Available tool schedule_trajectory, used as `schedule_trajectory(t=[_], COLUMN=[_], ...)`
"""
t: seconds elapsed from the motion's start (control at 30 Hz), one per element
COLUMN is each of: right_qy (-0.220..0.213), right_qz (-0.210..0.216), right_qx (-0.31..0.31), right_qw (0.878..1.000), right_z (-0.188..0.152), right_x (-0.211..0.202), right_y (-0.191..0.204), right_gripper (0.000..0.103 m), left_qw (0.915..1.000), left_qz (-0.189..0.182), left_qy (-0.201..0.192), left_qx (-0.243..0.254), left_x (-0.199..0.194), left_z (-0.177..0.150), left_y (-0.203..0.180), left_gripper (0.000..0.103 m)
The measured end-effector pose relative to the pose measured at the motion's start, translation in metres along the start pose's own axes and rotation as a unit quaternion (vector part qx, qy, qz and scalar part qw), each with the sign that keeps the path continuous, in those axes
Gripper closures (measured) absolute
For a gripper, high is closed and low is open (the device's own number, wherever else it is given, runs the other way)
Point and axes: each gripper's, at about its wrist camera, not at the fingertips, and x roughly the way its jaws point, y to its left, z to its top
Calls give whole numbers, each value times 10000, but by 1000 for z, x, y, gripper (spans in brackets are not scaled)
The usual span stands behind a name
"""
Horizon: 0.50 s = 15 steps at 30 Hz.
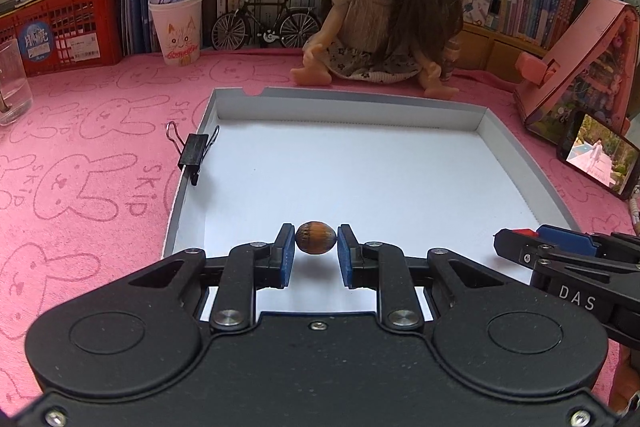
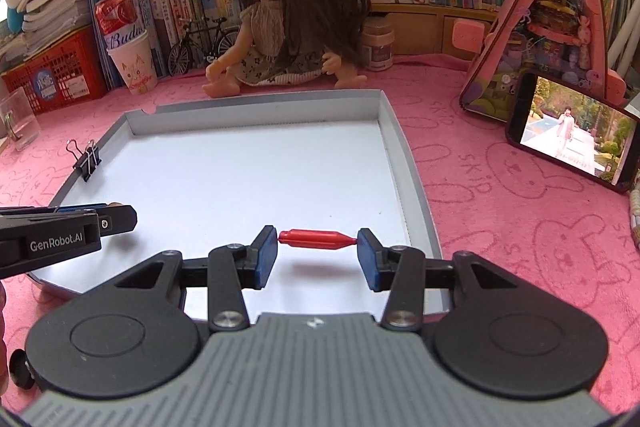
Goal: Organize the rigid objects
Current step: 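Carry the acorn in the left gripper over the white tray while the right carries the crayon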
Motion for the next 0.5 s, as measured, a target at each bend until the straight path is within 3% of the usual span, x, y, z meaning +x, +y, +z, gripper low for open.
schedule_trajectory(t=[0.5], right_qy=[295], right_qz=[-48], right_qx=[-166], right_qw=[9994], right_z=[3], right_x=[15], right_y=[5], right_gripper=[54], left_qw=[9999], left_qz=[94], left_qy=[94], left_qx=[71], left_x=[9], left_z=[-3], left_y=[-3], left_gripper=[81])
